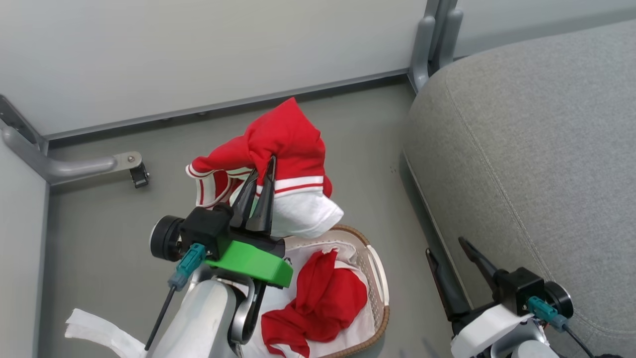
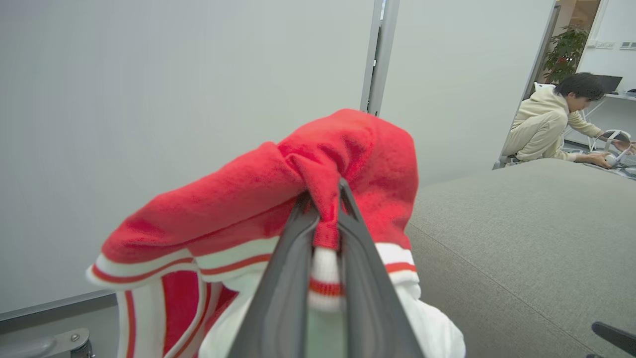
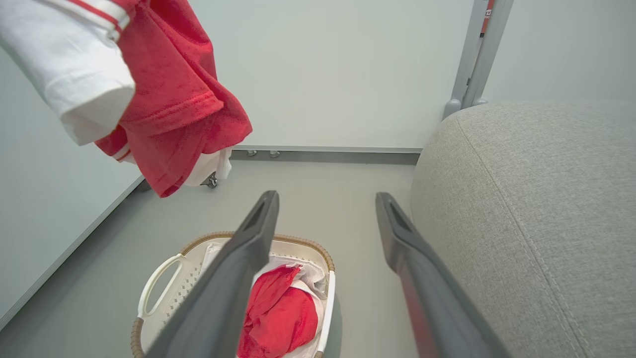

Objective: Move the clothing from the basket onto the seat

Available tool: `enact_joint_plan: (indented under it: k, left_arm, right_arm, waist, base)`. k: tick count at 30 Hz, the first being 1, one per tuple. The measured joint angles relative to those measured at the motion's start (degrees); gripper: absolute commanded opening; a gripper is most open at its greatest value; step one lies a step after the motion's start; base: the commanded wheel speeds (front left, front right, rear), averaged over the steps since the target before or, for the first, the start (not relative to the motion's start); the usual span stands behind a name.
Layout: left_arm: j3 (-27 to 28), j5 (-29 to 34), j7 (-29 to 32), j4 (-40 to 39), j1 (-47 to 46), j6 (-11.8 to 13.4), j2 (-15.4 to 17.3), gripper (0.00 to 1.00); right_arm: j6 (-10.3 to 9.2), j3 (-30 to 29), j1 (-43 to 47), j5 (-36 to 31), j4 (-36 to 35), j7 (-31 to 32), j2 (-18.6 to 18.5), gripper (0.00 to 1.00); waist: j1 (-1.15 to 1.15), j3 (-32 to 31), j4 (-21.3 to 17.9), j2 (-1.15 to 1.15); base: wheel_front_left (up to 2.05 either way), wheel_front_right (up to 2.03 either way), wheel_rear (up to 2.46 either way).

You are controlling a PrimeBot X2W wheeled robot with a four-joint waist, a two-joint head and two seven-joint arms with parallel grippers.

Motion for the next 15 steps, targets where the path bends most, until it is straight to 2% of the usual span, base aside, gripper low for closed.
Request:
enact_joint_plan:
  k: [9, 15]
  left_arm:
    - [-3.9, -3.0, 0.0, -4.5, -0.1, 0.5, 0.0, 0.0]
    - [-6.3, -3.7, 0.0, -4.3, -0.3, 1.1, 0.0, 0.0]
  right_arm:
    - [-0.01, 3.1, 0.8, -0.2, -0.6, 0.0, 0.2, 1.0]
    - [-0.01, 8.6, -5.7, 1.7, -8.0, 0.0, -1.9, 1.0]
  waist:
    - [0.0, -2.6, 1.0, 0.0]
    - [0.0, -2.1, 1.4, 0.0]
  base:
    - [0.0, 0.0, 0.0]
    - [0.0, 0.0, 0.0]
